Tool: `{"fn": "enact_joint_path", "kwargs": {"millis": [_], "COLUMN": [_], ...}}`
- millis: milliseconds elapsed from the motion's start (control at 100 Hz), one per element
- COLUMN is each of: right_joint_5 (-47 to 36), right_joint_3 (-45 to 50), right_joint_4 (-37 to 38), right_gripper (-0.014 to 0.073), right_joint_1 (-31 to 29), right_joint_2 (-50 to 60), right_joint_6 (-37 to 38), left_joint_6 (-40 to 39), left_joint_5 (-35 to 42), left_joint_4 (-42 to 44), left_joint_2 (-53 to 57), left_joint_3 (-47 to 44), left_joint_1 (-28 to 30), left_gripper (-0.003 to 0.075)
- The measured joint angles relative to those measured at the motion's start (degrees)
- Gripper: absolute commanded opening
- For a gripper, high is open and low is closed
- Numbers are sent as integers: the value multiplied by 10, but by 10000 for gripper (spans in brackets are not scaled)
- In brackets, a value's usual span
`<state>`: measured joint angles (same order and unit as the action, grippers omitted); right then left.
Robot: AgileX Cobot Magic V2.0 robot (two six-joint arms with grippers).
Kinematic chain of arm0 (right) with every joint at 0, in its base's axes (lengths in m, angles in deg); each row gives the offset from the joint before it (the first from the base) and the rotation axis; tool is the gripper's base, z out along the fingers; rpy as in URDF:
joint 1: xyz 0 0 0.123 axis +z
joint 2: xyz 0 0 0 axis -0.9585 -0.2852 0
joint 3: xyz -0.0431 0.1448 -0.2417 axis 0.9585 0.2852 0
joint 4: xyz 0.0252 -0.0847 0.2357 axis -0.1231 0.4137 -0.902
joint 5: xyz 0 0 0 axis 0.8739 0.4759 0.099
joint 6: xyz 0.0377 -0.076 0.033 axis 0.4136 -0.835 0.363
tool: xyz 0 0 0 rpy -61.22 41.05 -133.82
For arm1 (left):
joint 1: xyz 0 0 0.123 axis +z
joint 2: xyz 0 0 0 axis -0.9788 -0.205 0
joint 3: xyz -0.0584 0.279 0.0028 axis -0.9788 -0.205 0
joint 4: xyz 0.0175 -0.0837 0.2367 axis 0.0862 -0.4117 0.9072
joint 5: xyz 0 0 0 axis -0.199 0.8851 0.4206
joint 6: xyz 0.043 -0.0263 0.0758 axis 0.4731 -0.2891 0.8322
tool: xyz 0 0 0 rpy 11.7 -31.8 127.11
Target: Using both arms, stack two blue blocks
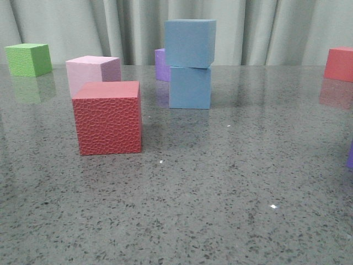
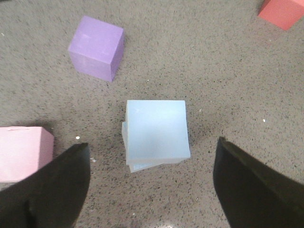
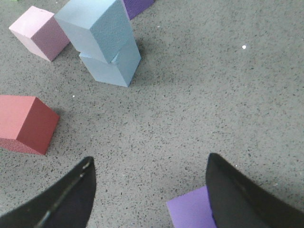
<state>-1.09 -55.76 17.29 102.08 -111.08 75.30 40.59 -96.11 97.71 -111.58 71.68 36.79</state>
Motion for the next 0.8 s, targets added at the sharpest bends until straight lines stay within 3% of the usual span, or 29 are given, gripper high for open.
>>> {"fn": "enact_joint_path", "kwargs": {"millis": [220, 440, 560, 800], "right_joint_5": [-33, -58, -60, -53], "right_joint_3": [57, 102, 120, 131], "right_joint_4": [10, 32, 40, 54], "right_gripper": [493, 458, 345, -8], "right_joint_1": [0, 0, 0, 0], "right_joint_2": [65, 139, 178, 238], "right_joint_6": [0, 0, 0, 0], "left_joint_6": [1, 0, -5, -11], "left_joint_5": [0, 64, 109, 244], "left_joint_4": [48, 79, 85, 91], "left_joint_2": [78, 180, 240, 370], "left_joint_3": [-65, -184, -271, -479], "left_joint_1": [-38, -69, -70, -70], "left_gripper": [438, 330, 260, 83]}}
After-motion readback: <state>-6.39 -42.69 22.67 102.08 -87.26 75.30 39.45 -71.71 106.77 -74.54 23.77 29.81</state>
